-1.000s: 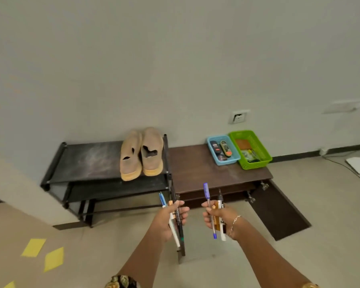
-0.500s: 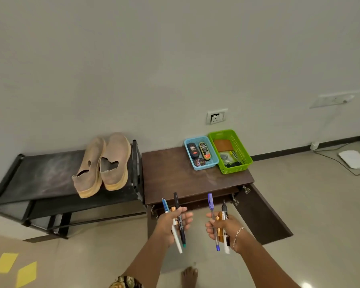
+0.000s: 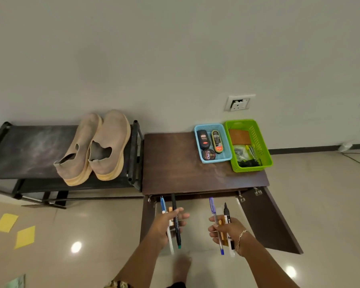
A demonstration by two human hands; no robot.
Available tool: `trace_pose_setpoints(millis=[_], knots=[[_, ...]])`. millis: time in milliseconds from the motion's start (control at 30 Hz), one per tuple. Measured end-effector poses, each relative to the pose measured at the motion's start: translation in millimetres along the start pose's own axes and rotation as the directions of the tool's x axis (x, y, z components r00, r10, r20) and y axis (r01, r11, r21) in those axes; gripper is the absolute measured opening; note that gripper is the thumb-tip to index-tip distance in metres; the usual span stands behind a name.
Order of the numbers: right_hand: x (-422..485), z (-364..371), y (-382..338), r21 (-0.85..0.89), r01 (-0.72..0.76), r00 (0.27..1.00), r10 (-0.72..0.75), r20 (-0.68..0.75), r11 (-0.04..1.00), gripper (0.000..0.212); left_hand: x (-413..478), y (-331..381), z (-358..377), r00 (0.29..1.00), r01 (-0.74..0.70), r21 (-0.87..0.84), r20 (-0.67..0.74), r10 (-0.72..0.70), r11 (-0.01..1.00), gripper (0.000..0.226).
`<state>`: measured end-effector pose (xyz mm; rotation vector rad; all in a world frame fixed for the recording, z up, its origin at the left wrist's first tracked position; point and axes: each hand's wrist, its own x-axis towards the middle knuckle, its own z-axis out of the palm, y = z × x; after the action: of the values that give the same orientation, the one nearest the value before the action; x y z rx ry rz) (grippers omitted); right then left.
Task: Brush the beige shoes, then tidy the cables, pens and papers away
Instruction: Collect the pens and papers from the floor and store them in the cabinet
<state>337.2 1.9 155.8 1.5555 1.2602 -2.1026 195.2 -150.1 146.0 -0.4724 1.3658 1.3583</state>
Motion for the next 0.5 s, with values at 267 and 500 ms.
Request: trace_pose_setpoints(millis=[267, 500], knots=[[183.8, 13.4, 50.7, -0.083, -0.069, 0.997, 0.072, 0.039, 0.994, 0.01, 160.7, -76.6, -23.2, 0.978, -0.074, -0.04, -0.199, 0.064, 0.996, 0.01], [358.0, 48.0, 71.9, 0.04, 0.044, 0.999, -0.045, 0.015, 0.998, 0.018, 350.6, -102.3, -52.5, 0.929, -0.214, -0.153, -0.336, 0.153, 0.965, 0.026]])
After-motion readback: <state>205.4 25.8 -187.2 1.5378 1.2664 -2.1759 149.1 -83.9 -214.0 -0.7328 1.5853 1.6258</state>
